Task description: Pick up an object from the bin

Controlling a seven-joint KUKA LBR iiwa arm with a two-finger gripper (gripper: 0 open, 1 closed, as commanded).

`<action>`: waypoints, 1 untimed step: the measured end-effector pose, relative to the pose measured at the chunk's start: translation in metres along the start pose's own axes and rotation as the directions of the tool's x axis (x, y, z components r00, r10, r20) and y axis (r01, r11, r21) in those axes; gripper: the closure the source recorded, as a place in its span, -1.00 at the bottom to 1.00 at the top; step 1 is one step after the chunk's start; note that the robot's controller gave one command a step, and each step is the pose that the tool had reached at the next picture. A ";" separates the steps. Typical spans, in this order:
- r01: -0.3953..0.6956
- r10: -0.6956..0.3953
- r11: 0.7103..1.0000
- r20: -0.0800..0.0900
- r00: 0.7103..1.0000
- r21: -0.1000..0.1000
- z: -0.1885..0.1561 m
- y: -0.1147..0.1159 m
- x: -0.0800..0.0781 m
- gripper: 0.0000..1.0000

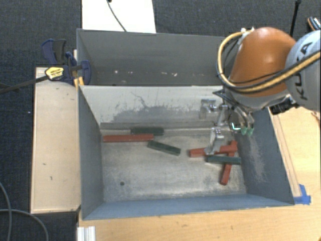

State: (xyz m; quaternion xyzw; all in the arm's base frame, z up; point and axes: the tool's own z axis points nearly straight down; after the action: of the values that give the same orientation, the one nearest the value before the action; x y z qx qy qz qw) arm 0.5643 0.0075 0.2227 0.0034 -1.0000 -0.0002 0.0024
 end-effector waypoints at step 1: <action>-0.040 0.040 0.999 -0.002 0.999 -0.001 0.107 0.055 0.023 -1.00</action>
Offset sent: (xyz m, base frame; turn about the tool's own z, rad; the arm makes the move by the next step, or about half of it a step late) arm -0.0215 0.0518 -0.1028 0.0436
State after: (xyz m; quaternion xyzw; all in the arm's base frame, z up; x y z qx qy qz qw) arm 0.5406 0.0622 0.1156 -0.0165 -0.9999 -0.0009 0.0034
